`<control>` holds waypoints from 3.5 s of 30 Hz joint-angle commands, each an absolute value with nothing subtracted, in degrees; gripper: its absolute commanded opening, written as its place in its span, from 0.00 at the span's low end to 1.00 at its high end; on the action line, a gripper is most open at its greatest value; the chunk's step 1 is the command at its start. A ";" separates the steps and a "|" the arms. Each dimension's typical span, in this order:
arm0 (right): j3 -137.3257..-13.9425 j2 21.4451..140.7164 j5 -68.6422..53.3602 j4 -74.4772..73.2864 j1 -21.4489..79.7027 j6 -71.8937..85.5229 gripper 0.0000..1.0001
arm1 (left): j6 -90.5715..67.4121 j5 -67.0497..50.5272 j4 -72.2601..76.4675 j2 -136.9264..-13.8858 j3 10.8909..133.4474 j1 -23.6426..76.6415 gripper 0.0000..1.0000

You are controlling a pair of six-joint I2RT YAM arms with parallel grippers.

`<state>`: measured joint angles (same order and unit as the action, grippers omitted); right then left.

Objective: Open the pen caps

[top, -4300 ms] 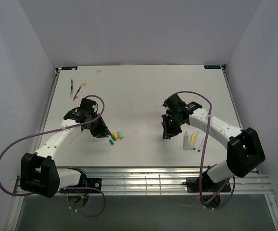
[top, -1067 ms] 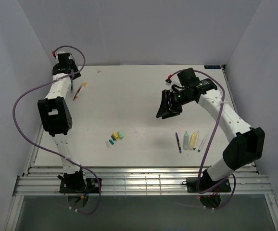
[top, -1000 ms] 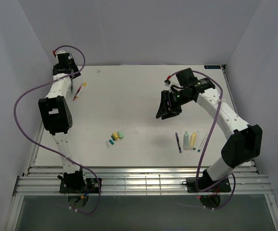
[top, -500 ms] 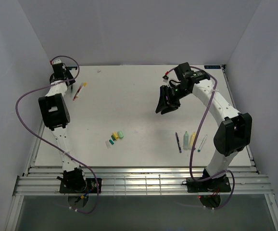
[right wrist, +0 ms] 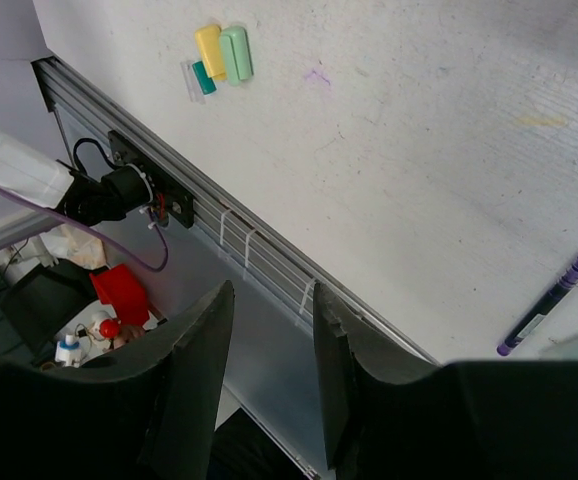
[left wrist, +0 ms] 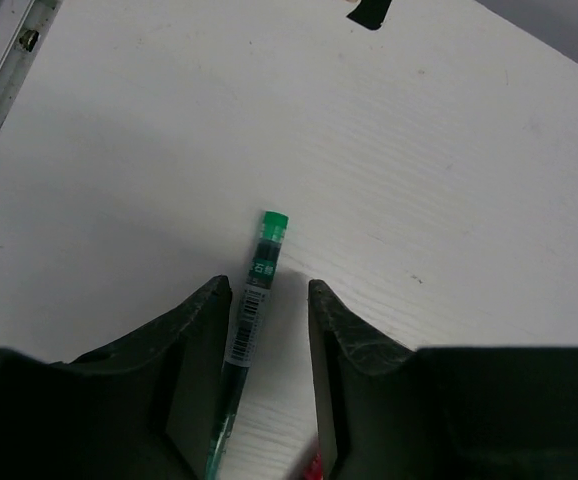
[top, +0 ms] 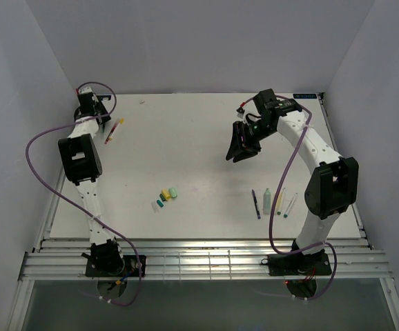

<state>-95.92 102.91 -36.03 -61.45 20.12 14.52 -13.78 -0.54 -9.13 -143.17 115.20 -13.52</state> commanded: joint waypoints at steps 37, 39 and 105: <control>-85.60 82.36 -37.44 -57.48 21.27 17.40 0.42 | -36.79 11.98 -38.13 -99.10 99.95 -12.04 0.00; -86.30 82.00 -37.09 -57.13 21.36 17.49 0.42 | -40.50 2.49 -39.55 -94.59 95.47 -10.82 0.00; -84.11 78.57 -13.09 -30.94 57.92 -5.18 0.46 | -76.46 -78.84 -31.82 -93.87 60.73 21.71 0.00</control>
